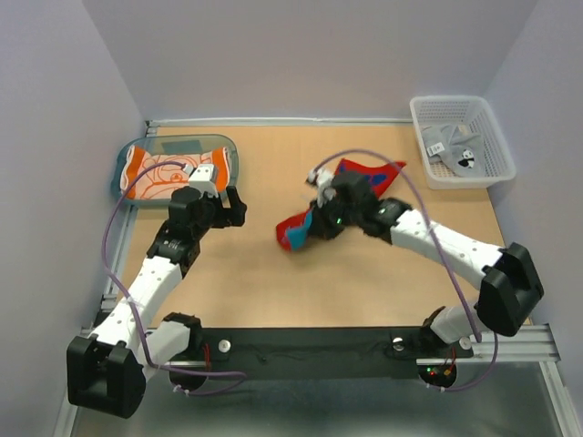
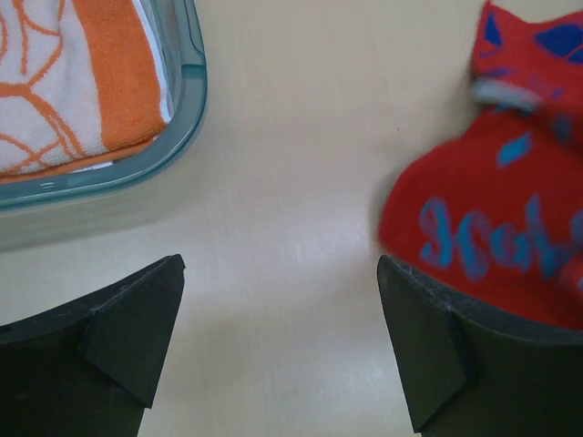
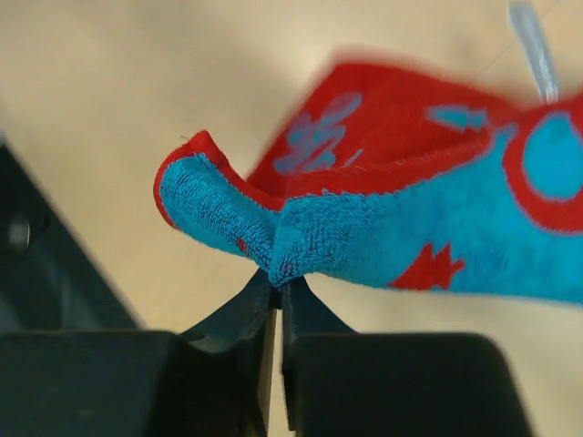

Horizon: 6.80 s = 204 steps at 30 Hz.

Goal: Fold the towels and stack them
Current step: Move the towel to the center of the board, then flatten out the crumpled towel

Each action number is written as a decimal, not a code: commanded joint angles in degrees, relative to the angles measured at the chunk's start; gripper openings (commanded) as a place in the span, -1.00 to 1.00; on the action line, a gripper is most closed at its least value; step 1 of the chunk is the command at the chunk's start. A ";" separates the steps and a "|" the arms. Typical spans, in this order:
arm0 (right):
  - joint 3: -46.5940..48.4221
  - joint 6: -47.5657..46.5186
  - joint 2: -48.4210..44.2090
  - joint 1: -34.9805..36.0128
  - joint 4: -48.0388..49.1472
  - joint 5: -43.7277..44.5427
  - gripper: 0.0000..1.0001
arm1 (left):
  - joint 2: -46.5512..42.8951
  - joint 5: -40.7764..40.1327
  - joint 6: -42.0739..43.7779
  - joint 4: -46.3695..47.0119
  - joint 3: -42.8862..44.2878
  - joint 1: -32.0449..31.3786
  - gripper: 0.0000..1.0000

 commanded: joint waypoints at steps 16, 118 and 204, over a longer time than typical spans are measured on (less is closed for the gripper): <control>-6.78 9.42 -5.26 -7.46 -4.91 26.12 0.45 | 9.27 -0.54 -5.60 2.57 7.31 -13.16 0.97; -2.01 14.78 2.94 -29.53 10.21 29.45 0.43 | 54.71 -7.23 -13.07 -12.20 66.81 -37.17 -0.91; -10.20 9.61 15.58 -16.18 -0.07 12.23 -0.07 | 53.32 -18.65 -20.26 -17.10 38.97 -29.62 -0.04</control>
